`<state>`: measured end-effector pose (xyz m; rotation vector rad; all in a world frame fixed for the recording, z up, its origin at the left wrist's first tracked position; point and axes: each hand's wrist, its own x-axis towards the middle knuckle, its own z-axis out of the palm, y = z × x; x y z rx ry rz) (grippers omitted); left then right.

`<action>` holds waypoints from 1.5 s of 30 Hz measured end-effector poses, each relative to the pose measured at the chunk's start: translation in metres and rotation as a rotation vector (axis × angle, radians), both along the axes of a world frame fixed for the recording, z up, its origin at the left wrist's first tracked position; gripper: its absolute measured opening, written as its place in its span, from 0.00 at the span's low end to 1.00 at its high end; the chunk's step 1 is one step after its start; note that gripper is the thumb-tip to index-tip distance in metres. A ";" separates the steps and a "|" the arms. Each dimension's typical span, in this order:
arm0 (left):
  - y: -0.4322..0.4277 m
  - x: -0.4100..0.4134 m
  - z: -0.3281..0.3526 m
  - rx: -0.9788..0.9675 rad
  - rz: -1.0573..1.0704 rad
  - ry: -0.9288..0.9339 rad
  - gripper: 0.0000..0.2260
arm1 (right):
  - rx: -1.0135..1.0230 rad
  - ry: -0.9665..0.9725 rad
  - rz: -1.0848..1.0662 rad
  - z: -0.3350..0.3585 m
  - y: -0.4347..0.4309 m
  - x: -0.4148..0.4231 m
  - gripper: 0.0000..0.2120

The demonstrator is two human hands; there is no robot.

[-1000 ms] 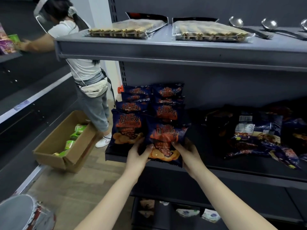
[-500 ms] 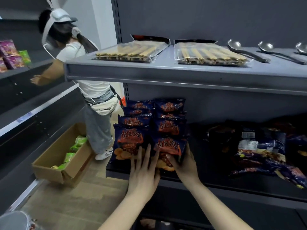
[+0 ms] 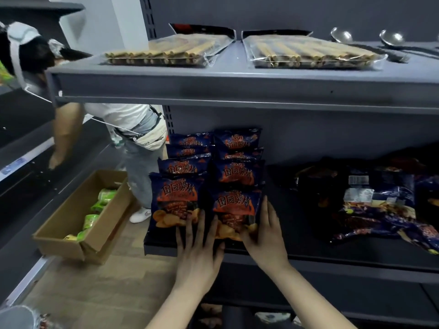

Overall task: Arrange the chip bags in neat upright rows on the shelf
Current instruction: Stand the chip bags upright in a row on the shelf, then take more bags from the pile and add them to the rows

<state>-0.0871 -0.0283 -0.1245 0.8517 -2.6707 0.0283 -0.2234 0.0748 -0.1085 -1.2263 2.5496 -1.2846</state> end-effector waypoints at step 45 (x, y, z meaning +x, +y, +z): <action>0.121 -0.160 0.065 0.108 -0.662 0.089 0.36 | -0.222 0.258 -0.573 0.058 0.158 -0.081 0.34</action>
